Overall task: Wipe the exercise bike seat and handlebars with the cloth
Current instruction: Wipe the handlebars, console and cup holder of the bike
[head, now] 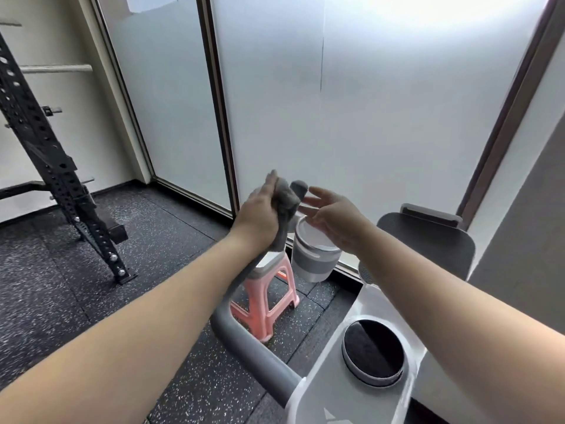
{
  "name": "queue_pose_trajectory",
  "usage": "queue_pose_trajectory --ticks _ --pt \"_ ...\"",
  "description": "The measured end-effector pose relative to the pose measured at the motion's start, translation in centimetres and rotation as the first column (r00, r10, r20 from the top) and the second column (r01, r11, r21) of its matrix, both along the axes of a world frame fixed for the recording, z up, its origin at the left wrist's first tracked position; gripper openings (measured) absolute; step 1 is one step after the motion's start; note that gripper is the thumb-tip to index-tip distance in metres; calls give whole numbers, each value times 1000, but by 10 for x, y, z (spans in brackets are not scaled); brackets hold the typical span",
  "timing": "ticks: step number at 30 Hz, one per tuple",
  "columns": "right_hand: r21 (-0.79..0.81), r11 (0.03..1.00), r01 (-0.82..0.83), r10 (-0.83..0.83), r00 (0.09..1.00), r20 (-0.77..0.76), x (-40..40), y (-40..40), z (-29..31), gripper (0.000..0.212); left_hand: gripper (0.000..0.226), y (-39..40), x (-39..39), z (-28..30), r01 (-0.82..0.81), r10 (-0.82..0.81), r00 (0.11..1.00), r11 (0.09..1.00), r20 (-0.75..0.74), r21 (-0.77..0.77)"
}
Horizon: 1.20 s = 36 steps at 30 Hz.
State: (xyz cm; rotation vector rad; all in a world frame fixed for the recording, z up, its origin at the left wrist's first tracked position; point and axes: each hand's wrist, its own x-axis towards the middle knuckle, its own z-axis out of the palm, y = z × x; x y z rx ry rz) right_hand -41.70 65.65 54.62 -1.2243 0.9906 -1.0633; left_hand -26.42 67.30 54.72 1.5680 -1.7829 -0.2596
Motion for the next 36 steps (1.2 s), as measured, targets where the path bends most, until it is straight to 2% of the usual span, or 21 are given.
queue_pose_trajectory --ticks 2,3,5,8,11,14,16,17,20,23,25,26,28,32,36 --pt "-12 1000 -14 14 1000 3 1 1 -1 68 56 -14 -24 1 63 -61 998 995 -22 79" --pt "-16 1000 -17 17 1000 9 1 1 -2 69 59 -19 -30 -4 36 -37 999 995 9 89" --pt "-3 1000 -16 16 999 27 -1 1 -1 73 62 -20 -29 -13 -15 11 995 999 94 37" --pt "14 1000 -10 9 999 44 -3 2 2 73 63 -16 -18 -16 -19 17 992 1000 126 18" --pt "28 999 -26 25 999 34 -5 6 5 75 47 -9 2 -20 -166 135 972 973 192 159" --pt "20 998 -52 52 999 6 -6 5 6 75 31 7 26 -21 -204 104 944 929 313 307" --pt "-28 999 -19 17 996 -82 -8 2 5 71 35 9 30 -14 -159 82 963 943 258 292" --pt "-84 996 16 -31 984 -173 -11 1 4 67 39 8 28 -10 -141 95 980 954 177 266" --pt "-277 959 62 -190 864 -466 -23 3 -2 58 41 4 15 1 -143 152 987 979 -53 143" --pt "-222 970 -101 -93 690 -718 -32 8 -7 91 43 -6 7 6 -140 147 979 988 -144 61" --pt "-200 962 -187 -59 571 -818 -31 10 -10 107 50 -13 -4 8 -58 71 990 993 -121 103" --pt "-205 957 -206 -64 537 -841 -31 10 -11 111 62 -17 -11 7 -21 34 996 989 -83 146" --pt "-215 951 -221 -80 498 -863 -30 10 -11 116 75 -22 -22 1 -25 24 1000 984 8 177" --pt "-245 943 -227 -102 503 -858 -32 10 -15 120 52 -25 -15 -8 -50 45 997 996 61 79" --pt "-252 942 -221 -105 518 -849 -31 9 -17 120 42 -19 2 -16 -52 37 986 995 165 91"
